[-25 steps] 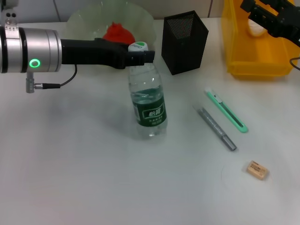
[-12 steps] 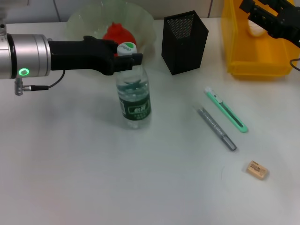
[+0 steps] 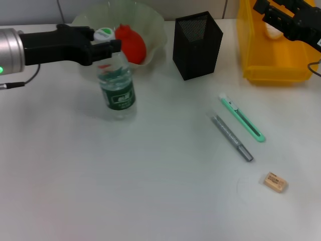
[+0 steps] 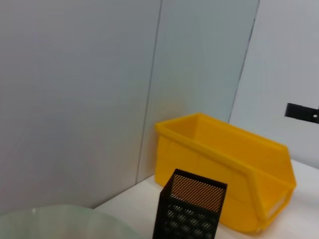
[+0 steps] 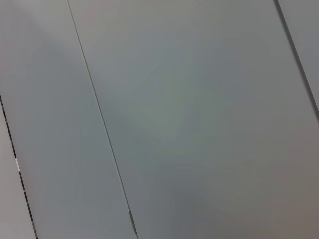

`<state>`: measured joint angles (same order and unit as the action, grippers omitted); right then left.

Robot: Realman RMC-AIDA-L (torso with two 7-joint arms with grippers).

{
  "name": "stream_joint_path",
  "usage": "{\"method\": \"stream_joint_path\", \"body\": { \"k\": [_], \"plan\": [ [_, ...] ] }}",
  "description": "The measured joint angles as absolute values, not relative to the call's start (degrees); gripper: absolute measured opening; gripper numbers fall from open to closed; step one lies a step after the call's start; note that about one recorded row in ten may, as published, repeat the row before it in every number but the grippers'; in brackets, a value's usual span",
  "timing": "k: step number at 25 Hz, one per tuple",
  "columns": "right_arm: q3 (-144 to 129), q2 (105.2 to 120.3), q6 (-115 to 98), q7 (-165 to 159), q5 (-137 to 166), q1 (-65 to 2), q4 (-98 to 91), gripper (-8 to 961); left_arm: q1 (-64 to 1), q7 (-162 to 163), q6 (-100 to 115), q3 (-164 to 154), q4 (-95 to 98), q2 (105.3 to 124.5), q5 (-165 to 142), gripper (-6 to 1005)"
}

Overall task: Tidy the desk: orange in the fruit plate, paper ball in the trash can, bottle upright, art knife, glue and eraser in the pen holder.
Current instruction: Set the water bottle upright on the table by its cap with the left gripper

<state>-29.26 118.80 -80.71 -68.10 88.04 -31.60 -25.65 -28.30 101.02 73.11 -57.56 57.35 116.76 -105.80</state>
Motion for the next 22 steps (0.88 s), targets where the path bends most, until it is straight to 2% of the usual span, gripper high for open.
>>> {"method": "stream_joint_path", "body": {
  "k": [7, 14, 22],
  "plan": [
    [-29.3, 118.83, -80.9, -68.8, 88.1, -31.4, -25.7, 760, -27.3, 100.0, 73.3, -57.5, 56.8, 115.96, -105.8, 555],
    [-29.3, 118.83, -81.0, -68.9, 88.1, -31.3, -25.7, 760, -26.4, 90.5, 73.6, -53.7, 54.2, 118.28, -104.6, 571],
    [-29.4, 118.78, -81.0, -69.6, 88.1, -31.6, -25.7, 759, -26.2, 88.1, 74.0, -53.0, 51.9, 118.10, -102.8, 590]
  ]
}}
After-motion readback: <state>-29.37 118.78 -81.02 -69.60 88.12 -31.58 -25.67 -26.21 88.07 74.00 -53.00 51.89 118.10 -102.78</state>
